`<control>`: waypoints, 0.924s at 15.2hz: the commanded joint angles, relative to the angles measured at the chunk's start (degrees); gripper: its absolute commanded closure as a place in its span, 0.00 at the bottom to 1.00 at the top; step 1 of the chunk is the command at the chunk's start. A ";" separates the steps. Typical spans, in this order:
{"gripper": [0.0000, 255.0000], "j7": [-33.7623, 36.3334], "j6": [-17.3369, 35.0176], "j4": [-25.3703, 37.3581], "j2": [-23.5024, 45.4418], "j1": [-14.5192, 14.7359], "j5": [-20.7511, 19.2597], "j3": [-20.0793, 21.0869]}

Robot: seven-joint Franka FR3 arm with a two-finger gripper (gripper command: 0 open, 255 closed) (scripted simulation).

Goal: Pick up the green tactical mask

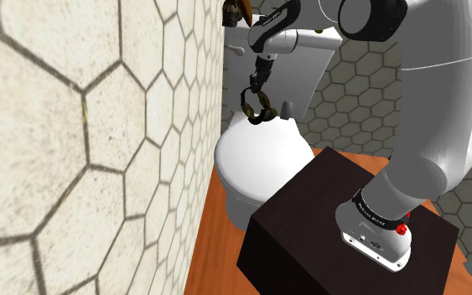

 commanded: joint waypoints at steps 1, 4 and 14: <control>1.00 0.00 0.00 -0.02 0.01 0.00 0.00 0.00; 1.00 0.00 0.01 -0.01 0.02 0.00 0.00 0.00; 1.00 1.14 -4.85 1.24 -3.68 0.41 -1.29 -0.81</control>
